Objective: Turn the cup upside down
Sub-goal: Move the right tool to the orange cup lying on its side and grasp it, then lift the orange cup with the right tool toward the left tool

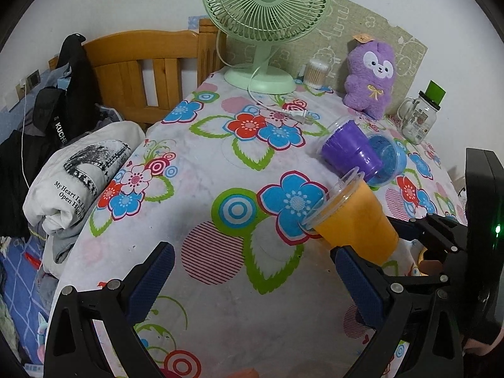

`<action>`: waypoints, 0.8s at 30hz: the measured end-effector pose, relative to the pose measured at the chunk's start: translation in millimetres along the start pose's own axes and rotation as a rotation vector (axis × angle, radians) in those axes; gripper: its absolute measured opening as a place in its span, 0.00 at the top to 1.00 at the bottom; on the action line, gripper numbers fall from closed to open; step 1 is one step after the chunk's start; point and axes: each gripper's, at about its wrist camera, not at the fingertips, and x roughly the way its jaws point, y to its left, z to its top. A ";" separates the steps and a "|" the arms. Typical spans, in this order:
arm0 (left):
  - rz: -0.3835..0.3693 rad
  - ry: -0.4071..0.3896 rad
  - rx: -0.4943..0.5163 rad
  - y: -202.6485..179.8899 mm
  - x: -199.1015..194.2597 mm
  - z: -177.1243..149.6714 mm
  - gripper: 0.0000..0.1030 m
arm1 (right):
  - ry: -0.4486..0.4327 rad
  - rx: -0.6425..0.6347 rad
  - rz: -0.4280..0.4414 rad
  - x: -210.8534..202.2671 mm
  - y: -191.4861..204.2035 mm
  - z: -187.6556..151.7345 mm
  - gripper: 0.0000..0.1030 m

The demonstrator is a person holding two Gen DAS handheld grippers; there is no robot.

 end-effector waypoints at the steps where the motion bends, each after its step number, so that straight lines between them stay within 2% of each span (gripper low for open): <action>1: -0.002 -0.002 0.001 -0.4 -1.1 -0.2 0.00 | -0.005 0.003 0.005 -2.0 1.3 -1.0 0.34; 9: -0.018 -0.022 0.001 -1.9 -21.3 -11.1 0.00 | -0.076 0.061 -0.047 -34.7 7.8 -13.5 0.35; 24: -0.034 -0.039 0.047 -12.6 -70.1 -63.0 0.00 | -0.215 0.228 -0.113 -99.4 43.4 -83.9 0.36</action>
